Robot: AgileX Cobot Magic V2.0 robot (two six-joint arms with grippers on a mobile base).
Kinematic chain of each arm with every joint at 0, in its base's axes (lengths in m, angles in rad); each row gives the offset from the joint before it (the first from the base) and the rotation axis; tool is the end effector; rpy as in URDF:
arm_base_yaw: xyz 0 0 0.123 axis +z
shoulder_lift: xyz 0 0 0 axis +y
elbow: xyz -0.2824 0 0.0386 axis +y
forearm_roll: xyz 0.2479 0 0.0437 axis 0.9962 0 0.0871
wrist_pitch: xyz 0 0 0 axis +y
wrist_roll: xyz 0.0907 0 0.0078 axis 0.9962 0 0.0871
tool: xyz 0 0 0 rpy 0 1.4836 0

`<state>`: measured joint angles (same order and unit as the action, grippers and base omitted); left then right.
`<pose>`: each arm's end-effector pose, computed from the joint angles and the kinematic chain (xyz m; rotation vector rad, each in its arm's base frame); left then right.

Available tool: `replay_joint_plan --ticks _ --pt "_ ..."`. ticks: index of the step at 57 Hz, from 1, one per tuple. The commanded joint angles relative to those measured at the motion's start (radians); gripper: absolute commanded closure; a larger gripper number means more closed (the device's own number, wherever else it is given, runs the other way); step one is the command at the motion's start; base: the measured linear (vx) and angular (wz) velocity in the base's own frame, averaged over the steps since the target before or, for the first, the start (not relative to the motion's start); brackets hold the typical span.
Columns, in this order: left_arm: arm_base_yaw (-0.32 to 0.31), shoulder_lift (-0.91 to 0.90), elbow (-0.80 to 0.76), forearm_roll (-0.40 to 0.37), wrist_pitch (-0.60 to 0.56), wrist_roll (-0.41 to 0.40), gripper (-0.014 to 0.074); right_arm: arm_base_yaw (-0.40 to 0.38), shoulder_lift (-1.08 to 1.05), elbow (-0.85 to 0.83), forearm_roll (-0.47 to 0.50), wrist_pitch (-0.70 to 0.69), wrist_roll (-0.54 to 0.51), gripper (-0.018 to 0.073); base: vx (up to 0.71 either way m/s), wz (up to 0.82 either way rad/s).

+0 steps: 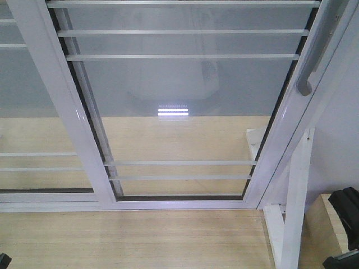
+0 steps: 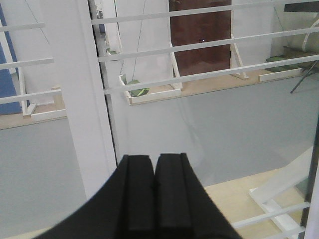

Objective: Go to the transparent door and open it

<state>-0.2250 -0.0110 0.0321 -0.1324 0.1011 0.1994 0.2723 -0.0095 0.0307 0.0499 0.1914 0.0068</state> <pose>0.0552 -0.0139 0.1937 0.2445 1.5878 -0.1327 0.0540 0.0160 0.1859 -0.1910 1.6916 0.2532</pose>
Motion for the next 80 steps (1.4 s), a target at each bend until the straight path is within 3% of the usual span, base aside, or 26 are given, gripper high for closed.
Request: replay_joint_plan --ticks 1,40,52,62,67,71,80 --pt "-0.006 -0.005 0.01 -0.003 -0.082 -0.006 0.0603 -0.005 0.008 0.003 -0.001 -0.081 -0.007 0.0559 0.0 0.0" --pt "-0.006 -0.005 0.008 0.008 -0.101 0.004 0.0603 -0.005 0.008 0.003 -0.001 -0.081 -0.007 0.0559 0.0 0.0" --pt "-0.006 -0.005 0.007 0.005 -0.318 0.003 0.0603 -0.005 0.008 0.003 -0.001 -0.118 -0.007 0.0559 0.0 0.0" --pt "-0.006 -0.005 0.005 -0.018 -0.506 -0.013 0.0603 -0.005 0.008 0.001 -0.002 -0.275 -0.007 0.0559 0.0 0.0" --pt "-0.006 -0.005 0.001 -0.093 -0.487 -0.034 0.0603 -0.005 0.008 -0.007 -0.001 -0.366 -0.007 0.0559 0.0 0.0" --pt "-0.006 -0.002 -0.025 -0.152 -0.429 -0.027 0.0603 -0.005 0.008 -0.053 -0.001 -0.352 -0.007 0.0559 0.0 0.0" --pt "-0.006 0.105 -0.192 -0.162 -0.24 0.115 0.0603 -0.005 0.096 -0.264 -0.01 -0.185 -0.049 0.0559 0.0 0.0"
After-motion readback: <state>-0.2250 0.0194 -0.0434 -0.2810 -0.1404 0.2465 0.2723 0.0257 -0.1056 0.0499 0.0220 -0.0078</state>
